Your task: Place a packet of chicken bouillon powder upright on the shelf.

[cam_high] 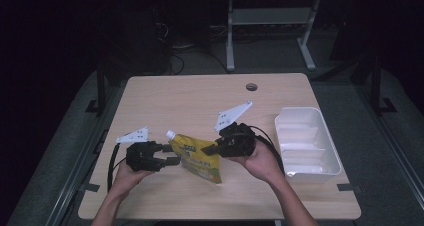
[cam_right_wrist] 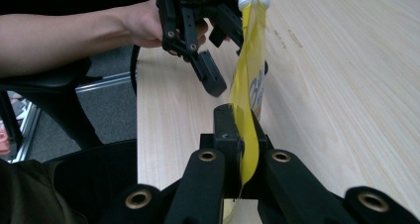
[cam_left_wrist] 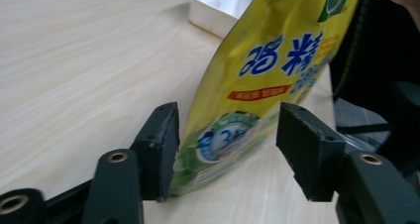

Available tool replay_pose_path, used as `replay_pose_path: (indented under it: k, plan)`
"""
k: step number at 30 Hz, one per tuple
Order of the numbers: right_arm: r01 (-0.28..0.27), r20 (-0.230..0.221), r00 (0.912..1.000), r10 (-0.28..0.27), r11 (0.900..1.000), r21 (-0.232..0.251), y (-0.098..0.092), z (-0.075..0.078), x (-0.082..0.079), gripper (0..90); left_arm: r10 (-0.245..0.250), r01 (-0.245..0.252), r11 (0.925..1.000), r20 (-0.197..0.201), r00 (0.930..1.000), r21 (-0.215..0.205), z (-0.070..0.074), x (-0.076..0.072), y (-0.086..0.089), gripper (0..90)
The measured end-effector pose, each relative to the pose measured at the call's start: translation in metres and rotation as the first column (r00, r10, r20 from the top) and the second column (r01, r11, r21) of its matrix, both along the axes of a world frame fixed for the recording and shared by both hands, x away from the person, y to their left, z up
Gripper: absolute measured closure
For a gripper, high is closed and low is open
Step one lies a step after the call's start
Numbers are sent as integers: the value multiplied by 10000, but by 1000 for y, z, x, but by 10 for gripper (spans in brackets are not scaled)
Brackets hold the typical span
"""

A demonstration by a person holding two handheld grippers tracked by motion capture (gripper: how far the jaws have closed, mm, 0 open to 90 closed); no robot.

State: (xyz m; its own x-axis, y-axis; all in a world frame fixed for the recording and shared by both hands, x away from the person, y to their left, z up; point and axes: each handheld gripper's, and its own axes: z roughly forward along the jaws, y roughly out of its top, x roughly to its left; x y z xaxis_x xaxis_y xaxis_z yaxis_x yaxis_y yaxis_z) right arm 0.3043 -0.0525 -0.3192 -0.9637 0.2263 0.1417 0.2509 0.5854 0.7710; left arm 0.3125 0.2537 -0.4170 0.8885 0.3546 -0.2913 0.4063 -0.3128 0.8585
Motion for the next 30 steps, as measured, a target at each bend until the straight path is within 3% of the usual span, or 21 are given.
replay_pose_path:
  k: [3,4,8,10,15,19,25,30]
  plan:
    - [14,19,10000,-14,10000,-46,-1,0,1,893,-153,150,9997,159,9998,199,0,-2,-2,503]
    - [171,107,9998,-169,9998,-141,-2,0,3,893,-287,285,9995,182,9994,156,1,-3,-2,600]
    - [632,2,9980,-632,9978,-196,-9,0,10,891,-583,571,9980,462,9972,259,4,-6,-5,783]
    - [806,-142,9966,-809,9965,-211,-12,-3,14,890,-737,714,9963,495,9960,479,5,-9,-9,826]
    - [993,-429,9941,-1000,9949,-181,-16,-8,18,875,-938,905,9940,529,9942,615,6,-10,-11,857]
    - [1066,-675,9919,-1075,9941,-175,-16,-9,21,810,-1003,966,9930,539,9935,673,6,-10,-12,865]
    - [1013,-733,9920,-1030,9945,-269,-12,-6,25,736,-1033,989,9923,575,9930,745,7,-11,-14,866]
    - [877,-644,9938,-905,9951,-449,-5,-1,26,724,-1056,1005,9917,611,9925,801,8,-12,-15,866]
